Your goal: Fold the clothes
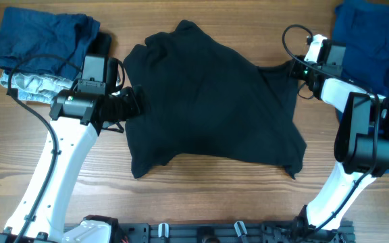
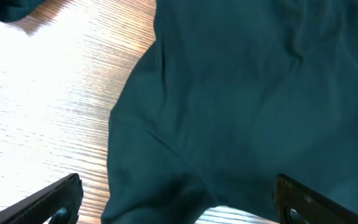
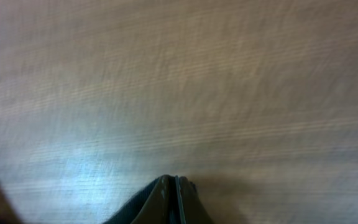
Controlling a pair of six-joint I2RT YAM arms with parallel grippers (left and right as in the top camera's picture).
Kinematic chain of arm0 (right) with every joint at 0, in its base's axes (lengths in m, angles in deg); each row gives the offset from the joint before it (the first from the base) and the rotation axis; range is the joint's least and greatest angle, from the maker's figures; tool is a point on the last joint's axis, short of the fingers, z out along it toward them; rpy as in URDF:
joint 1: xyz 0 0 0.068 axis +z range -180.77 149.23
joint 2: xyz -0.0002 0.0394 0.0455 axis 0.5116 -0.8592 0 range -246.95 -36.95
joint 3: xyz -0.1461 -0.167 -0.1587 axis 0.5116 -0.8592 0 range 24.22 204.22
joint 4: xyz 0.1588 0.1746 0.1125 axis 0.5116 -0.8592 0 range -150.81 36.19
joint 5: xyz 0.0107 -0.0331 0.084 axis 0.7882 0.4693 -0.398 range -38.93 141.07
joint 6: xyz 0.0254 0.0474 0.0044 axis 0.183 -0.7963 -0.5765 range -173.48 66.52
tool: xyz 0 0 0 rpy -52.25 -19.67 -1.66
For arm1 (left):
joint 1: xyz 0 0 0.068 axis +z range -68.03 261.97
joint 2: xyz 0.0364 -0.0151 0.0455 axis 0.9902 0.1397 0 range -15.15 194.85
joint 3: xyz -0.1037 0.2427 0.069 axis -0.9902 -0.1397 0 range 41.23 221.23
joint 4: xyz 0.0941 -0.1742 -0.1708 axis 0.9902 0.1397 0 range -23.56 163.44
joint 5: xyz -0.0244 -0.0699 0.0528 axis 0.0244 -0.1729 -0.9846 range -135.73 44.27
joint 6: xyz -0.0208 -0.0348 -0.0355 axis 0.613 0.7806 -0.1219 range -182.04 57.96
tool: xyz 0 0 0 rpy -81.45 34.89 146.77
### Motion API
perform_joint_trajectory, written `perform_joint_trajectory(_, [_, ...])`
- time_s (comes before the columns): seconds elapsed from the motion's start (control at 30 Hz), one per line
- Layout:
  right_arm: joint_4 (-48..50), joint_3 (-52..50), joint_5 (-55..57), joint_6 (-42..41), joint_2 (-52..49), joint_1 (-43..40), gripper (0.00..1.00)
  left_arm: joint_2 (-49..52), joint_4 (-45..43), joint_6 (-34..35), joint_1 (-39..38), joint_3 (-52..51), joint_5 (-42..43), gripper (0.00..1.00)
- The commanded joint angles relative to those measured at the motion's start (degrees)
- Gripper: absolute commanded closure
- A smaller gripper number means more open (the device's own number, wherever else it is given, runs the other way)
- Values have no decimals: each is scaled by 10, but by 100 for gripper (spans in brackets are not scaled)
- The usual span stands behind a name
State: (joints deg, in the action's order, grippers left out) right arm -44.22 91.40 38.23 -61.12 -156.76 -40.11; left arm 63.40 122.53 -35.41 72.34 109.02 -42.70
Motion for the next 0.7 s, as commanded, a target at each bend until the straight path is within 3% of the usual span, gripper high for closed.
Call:
perform_joint_trajectory(0.0, [59,3,51,0,-12,3,96,0,-9,-9,1,3,-16,4])
perform_joint_trajectory(0.2, [155,7,108,2,-14,0,96,0,-24,-9,1,3,-16,3])
perform_joint_trajectory(0.57, [143,71,87,4,-17,-46,96,0,-43,-9,1,3,-16,3])
perform_joint_trajectory(0.6, [143,74,85,3,-17,-46,88,0,-45,-9,1,3,-16,3])
perform_joint_trajectory(0.63, [143,75,85,3,-17,-46,64,0,-45,-9,1,3,-16,3])
perform_joint_trajectory(0.67, [143,75,85,1,-17,-45,24,0,-45,-9,1,3,-16,3])
